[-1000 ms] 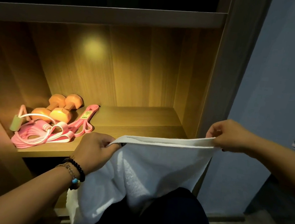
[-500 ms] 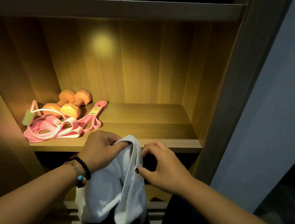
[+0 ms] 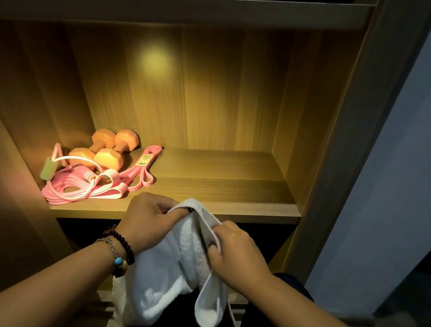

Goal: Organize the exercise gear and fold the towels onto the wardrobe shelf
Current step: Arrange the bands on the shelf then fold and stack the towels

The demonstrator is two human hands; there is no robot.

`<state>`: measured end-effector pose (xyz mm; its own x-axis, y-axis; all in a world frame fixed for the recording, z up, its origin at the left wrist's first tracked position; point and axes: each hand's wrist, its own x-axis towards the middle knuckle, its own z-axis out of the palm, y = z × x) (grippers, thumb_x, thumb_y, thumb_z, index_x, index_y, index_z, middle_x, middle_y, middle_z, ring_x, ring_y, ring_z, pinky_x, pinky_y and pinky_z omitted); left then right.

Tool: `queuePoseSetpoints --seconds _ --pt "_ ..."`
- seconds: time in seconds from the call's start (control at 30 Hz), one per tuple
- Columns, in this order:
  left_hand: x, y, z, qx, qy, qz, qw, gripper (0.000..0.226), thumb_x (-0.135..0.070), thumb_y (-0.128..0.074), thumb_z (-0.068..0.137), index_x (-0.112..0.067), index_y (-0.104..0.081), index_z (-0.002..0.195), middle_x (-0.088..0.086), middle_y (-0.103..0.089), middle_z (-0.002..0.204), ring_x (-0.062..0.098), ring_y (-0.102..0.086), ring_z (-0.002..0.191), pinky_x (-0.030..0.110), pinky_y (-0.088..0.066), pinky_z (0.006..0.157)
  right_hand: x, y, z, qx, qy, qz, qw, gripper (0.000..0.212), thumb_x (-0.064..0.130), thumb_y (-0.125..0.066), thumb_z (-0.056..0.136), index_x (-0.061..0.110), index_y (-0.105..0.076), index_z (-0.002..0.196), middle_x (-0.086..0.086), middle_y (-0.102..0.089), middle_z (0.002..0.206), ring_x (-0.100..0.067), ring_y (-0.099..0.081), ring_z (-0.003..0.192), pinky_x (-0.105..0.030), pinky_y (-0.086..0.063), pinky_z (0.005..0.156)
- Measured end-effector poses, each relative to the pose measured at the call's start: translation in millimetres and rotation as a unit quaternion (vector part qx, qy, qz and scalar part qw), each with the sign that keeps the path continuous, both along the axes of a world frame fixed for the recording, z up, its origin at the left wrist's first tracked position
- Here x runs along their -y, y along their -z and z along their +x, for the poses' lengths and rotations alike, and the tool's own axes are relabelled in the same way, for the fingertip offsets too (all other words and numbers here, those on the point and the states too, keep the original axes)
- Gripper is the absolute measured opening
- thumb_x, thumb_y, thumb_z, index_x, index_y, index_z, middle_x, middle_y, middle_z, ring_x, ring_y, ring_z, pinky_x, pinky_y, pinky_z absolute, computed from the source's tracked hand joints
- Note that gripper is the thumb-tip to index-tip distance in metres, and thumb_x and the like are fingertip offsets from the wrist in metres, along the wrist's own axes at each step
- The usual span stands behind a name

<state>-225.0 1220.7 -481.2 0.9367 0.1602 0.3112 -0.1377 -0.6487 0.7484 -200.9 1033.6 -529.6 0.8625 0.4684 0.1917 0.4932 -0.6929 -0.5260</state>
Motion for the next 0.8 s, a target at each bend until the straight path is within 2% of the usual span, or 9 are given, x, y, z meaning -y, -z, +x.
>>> queuePoseSetpoints --seconds 0.1,0.17,0.23,0.3,0.47,0.53,0.67,0.8 --pt "-0.9 2.2 -2.5 -0.014 0.010 0.011 1.000 0.024 -0.035 -0.072 0.082 -0.019 -0.077 0.065 0.005 -0.070 0.062 0.022 -0.061 0.058 0.035 -0.047 0.057 15.3 2.8 16.1 -0.008 0.058 -0.052 0.997 0.019 0.015 -0.045 0.089 0.014 -0.063 0.095 -0.003 -0.054 0.101 -0.026 -0.060 0.090 -0.043 -0.053 0.078" --pt "0.8 4.2 -4.5 -0.024 0.011 0.032 0.999 0.028 -0.040 -0.074 0.078 -0.018 -0.075 0.060 0.003 -0.068 0.059 0.020 -0.062 0.058 0.034 -0.047 0.057 28.8 -2.8 26.9 0.003 0.072 -0.062 0.995 0.019 0.011 -0.049 0.090 0.017 -0.065 0.098 -0.002 -0.058 0.099 -0.022 -0.062 0.090 -0.037 -0.055 0.077" --pt "4.4 5.4 -6.3 -0.031 0.007 0.056 0.998 0.030 -0.040 -0.079 0.073 -0.018 -0.071 0.055 -0.001 -0.065 0.053 0.009 -0.056 0.053 0.028 -0.043 0.053 45.1 -15.1 36.6 0.035 0.051 -0.110 0.992 0.023 0.009 -0.056 0.088 0.020 -0.064 0.106 0.000 -0.058 0.105 -0.019 -0.061 0.097 -0.032 -0.053 0.079" --pt "11.1 4.4 -7.2 -0.030 0.005 0.093 0.995 0.032 -0.040 -0.082 0.070 -0.018 -0.066 0.054 -0.006 -0.060 0.050 0.004 -0.051 0.050 0.020 -0.039 0.050 60.3 -32.3 45.0 0.077 0.028 -0.180 0.980 0.028 0.009 -0.059 0.086 0.017 -0.062 0.112 -0.003 -0.054 0.113 -0.023 -0.057 0.104 -0.034 -0.051 0.081" --pt "29.2 -4.4 7.2 0.006 -0.017 0.144 0.989 0.035 -0.040 -0.080 0.073 -0.020 -0.057 0.056 -0.008 -0.055 0.053 0.005 -0.050 0.054 0.025 -0.039 0.051 80.7 -64.6 57.9 0.122 0.031 -0.278 0.952 0.037 0.008 -0.055 0.092 0.015 -0.046 0.128 -0.008 -0.045 0.122 -0.025 -0.051 0.110 -0.035 -0.051 0.085" --pt "34.2 -9.8 15.8 0.003 -0.015 0.158 0.987 0.035 -0.041 -0.078 0.074 -0.022 -0.052 0.058 -0.008 -0.055 0.055 0.007 -0.052 0.056 0.027 -0.040 0.052 81.9 -70.7 59.9 0.131 0.042 -0.291 0.947 0.044 0.008 -0.058 0.091 0.014 -0.040 0.132 -0.009 -0.043 0.125 -0.024 -0.051 0.110 -0.035 -0.051 0.087" --pt "35.1 -16.4 26.0 -0.015 0.002 0.184 0.983 0.038 -0.042 -0.077 0.075 -0.024 -0.047 0.061 -0.007 -0.054 0.056 0.011 -0.052 0.058 0.030 -0.041 0.054 92.8 -85.5 68.2 0.138 0.088 -0.308 0.937 0.040 0.010 -0.055 0.094 0.010 -0.041 0.131 -0.010 -0.043 0.123 -0.024 -0.054 0.107 -0.034 -0.049 0.086" --pt "23.5 -19.3 30.5 -0.014 -0.011 0.134 0.991 0.038 -0.043 -0.084 0.067 -0.019 -0.055 0.059 -0.004 -0.058 0.057 0.013 -0.054 0.059 0.027 -0.040 0.055 113.0 -95.9 70.3 0.149 0.090 -0.327 0.929 0.041 0.012 -0.058 0.093 0.013 -0.039 0.130 -0.007 -0.043 0.122 -0.018 -0.054 0.096 -0.028 -0.049 0.078"
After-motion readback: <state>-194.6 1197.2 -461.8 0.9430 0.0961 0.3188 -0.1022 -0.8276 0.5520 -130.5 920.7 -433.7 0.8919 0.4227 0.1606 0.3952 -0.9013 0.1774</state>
